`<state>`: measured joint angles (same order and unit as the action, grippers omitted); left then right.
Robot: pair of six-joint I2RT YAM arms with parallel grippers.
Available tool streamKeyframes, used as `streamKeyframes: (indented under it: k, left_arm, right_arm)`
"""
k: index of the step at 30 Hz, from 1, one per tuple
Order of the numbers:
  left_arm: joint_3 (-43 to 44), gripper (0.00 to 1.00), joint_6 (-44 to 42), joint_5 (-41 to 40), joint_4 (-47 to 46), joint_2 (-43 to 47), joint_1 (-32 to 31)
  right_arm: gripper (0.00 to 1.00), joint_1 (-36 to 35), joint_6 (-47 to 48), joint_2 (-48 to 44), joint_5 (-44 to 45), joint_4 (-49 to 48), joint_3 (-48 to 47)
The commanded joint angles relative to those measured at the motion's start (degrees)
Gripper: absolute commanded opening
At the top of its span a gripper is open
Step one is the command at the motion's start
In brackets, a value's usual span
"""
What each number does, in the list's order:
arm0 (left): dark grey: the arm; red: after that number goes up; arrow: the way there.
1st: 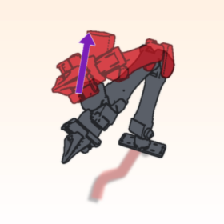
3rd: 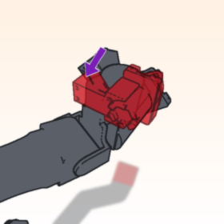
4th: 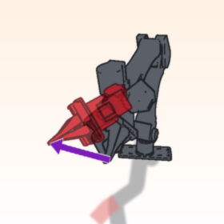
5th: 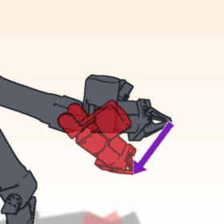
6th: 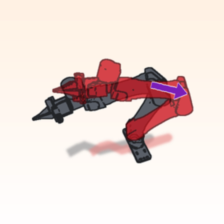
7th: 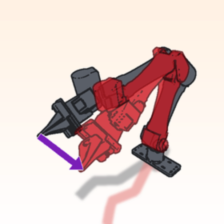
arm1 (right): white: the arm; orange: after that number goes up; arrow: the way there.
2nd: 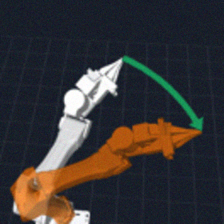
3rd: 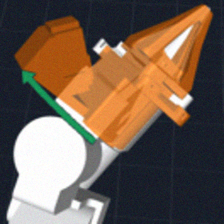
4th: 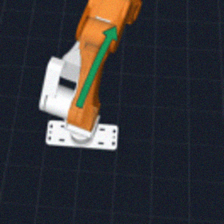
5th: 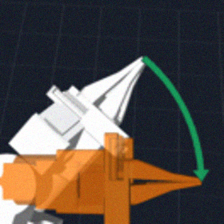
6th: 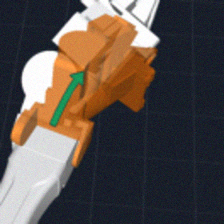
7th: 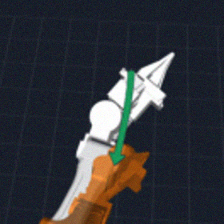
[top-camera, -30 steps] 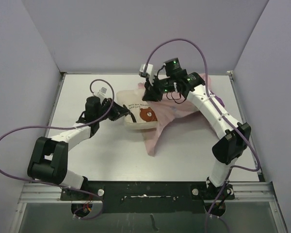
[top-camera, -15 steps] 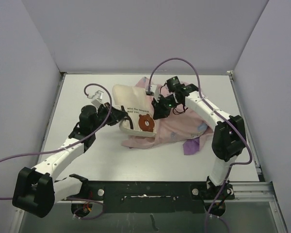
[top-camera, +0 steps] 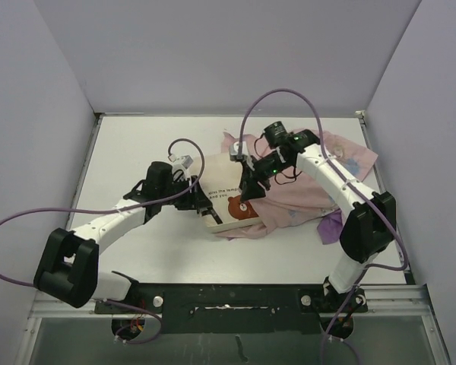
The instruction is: Put the pillow into the pillowcase
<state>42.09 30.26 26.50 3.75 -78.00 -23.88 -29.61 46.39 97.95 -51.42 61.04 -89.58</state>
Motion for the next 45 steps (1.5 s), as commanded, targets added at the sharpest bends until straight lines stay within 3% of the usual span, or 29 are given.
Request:
streamKeyframes:
  k: [1, 4, 6, 10, 15, 19, 24, 26, 29, 32, 35, 37, 39, 45]
  left_arm:
    - [1.7, 0.6, -6.4, 0.2, 5.3, 7.8, 4.0]
    - [-2.2, 0.84, -3.9, 1.8, 1.5, 13.9, 11.0]
    - [-3.2, 0.97, -0.4, 3.0, -3.1, 15.6, 15.7]
    - [4.0, 0.98, 6.7, 8.0, -5.7, 7.5, 21.8]
    - [15.3, 0.97, 13.3, 13.6, -2.6, -8.8, 21.8]
    - [21.6, 0.97, 14.4, 15.6, -2.1, -19.6, 19.7]
    - [26.3, 0.96, 15.4, 16.3, -3.9, -27.5, 15.1]
    - [27.7, 0.9, 14.9, 16.7, -4.0, -30.0, 13.2]
    - [28.7, 0.71, 15.4, 18.1, -5.3, -33.1, 11.6]
    - [29.4, 0.41, 16.3, 20.0, -7.2, -35.5, 11.4]
    - [29.5, 0.16, 17.0, 21.6, -12.2, -35.5, 11.5]
    - [29.3, 0.02, 16.5, 22.3, -17.1, -34.0, 11.6]
    - [29.2, 0.0, 15.1, 22.3, -22.1, -31.1, 11.9]
    - [27.8, 0.0, 12.8, 22.6, -37.3, -21.1, 14.4]
  right_arm:
    - [0.5, 7.7, 2.2, 0.0, -5.3, -0.4, -7.7]
    - [0.66, 8.8, -3.1, 1.6, -1.8, -4.9, -10.2]
    - [0.73, 8.8, -11.5, 3.6, 2.6, -11.4, -10.9]
    - [0.76, 8.8, -27.6, 9.5, 14.4, -21.2, -14.5]
    - [0.79, 8.0, -42.2, 16.8, 31.5, -27.0, -19.8]
    - [0.86, 7.0, -46.8, 22.1, 40.8, -28.7, -23.0]
    - [0.86, 7.0, -49.0, 27.7, 44.2, -30.5, -25.9]
    - [0.85, 7.0, -48.9, 29.7, 45.0, -31.2, -27.0]
    - [0.8, 7.1, -48.3, 31.6, 45.3, -31.5, -27.8]
    - [0.6, 7.0, -47.0, 32.3, 42.9, -31.2, -27.8]
    - [0.26, 7.0, -45.5, 32.3, 38.6, -29.8, -28.6]
    - [0.08, 7.0, -45.0, 31.7, 34.1, -28.7, -30.7]
    - [0.0, 6.9, -44.7, 30.6, 28.2, -27.8, -33.5]
    - [0.0, 6.9, -56.5, 25.8, 7.5, -34.3, -45.8]
